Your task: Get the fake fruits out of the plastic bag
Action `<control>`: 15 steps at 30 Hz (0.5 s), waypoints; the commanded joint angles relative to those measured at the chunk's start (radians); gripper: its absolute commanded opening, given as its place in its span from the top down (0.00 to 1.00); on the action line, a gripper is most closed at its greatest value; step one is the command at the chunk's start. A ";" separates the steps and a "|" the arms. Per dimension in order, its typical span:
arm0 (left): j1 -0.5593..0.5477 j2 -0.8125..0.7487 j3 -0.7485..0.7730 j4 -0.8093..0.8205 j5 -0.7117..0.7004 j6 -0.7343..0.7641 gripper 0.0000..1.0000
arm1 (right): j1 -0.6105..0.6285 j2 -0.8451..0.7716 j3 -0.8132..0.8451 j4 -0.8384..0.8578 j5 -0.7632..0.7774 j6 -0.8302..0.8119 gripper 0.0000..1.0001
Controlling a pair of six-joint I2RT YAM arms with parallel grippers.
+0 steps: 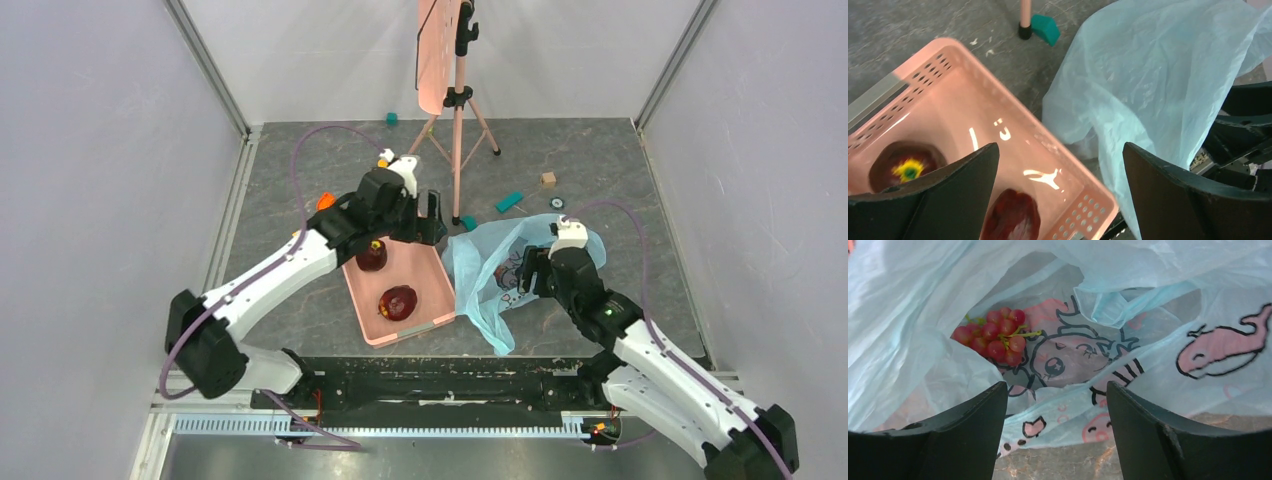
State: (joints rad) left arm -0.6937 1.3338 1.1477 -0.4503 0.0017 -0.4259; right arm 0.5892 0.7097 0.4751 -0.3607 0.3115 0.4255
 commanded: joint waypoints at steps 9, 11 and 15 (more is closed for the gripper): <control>-0.023 0.295 0.184 0.111 -0.022 -0.062 0.00 | -0.109 0.306 0.051 0.318 -0.196 -0.079 0.31; -0.023 0.331 0.208 0.109 -0.017 -0.058 0.00 | -0.115 0.351 0.053 0.351 -0.212 -0.083 0.32; -0.028 0.397 0.250 0.107 -0.016 -0.050 0.00 | -0.121 0.418 0.059 0.417 -0.208 -0.091 0.31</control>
State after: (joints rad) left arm -0.7151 1.6882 1.3243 -0.3847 -0.0013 -0.4557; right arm 0.4770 1.0874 0.4835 -0.0692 0.1242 0.3614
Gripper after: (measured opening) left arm 0.994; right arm 0.688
